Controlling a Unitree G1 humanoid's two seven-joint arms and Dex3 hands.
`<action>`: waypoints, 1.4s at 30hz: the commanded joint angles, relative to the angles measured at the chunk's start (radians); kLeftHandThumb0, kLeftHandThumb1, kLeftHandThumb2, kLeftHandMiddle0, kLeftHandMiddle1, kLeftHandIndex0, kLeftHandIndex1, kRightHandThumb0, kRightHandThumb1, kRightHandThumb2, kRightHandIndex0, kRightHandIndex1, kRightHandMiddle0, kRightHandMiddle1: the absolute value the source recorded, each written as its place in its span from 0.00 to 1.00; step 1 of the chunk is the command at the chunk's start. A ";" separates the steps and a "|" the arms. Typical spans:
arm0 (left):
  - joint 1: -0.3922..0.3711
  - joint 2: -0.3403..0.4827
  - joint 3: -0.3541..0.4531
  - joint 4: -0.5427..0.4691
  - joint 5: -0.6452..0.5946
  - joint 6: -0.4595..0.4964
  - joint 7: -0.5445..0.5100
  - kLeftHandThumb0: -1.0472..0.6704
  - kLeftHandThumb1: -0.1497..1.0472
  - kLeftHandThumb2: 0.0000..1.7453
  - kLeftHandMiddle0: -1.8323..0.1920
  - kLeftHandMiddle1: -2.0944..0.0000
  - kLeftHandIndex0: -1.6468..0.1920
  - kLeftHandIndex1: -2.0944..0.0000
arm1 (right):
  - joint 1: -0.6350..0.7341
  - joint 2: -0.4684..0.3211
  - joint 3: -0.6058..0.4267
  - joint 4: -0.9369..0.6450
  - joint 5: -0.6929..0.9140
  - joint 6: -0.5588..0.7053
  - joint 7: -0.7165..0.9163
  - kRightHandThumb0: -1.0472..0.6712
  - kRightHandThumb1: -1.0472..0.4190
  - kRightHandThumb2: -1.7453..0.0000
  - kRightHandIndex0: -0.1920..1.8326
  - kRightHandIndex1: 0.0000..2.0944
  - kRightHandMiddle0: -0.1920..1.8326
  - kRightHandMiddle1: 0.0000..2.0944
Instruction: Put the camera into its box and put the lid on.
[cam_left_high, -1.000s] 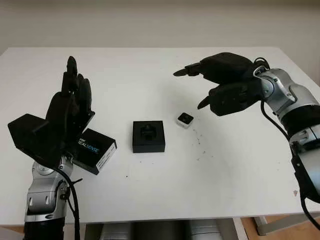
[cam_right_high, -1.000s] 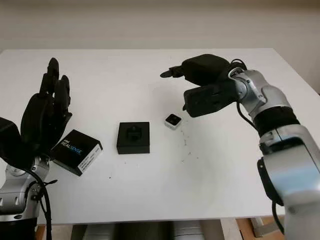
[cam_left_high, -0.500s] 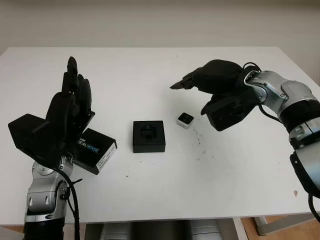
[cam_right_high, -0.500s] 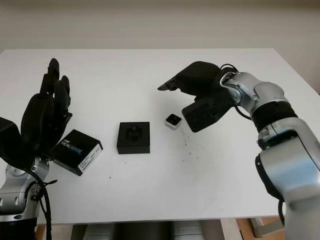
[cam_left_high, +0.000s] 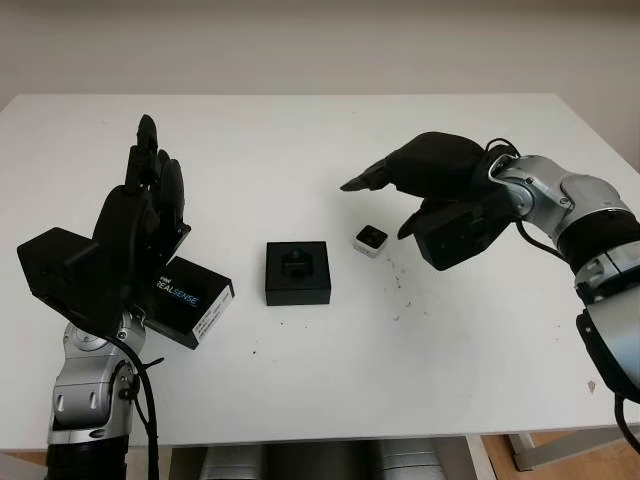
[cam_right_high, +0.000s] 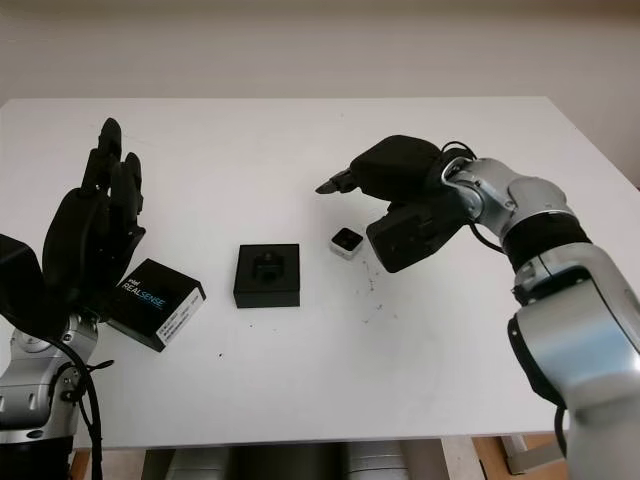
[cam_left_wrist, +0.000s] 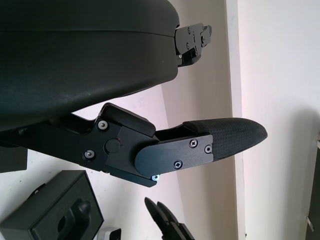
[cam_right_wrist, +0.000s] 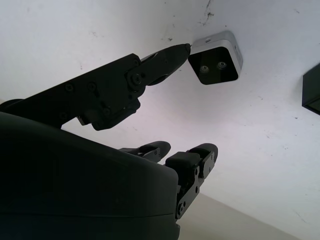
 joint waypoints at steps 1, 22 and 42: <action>0.006 0.007 0.001 -0.016 0.003 0.004 0.003 0.10 1.00 0.37 1.00 1.00 1.00 1.00 | 0.009 0.001 0.007 0.004 -0.005 -0.005 -0.018 0.40 0.16 0.97 0.32 0.05 0.32 0.04; 0.014 0.007 0.003 -0.020 0.000 0.007 -0.001 0.11 1.00 0.36 1.00 1.00 1.00 1.00 | 0.017 0.035 0.083 0.059 -0.056 0.020 -0.083 0.40 0.17 0.97 0.33 0.04 0.34 0.03; 0.030 0.006 0.003 -0.032 0.002 0.007 0.007 0.12 1.00 0.36 1.00 1.00 1.00 1.00 | 0.037 0.065 0.149 0.131 -0.119 0.062 -0.299 0.40 0.15 0.97 0.39 0.06 0.38 0.04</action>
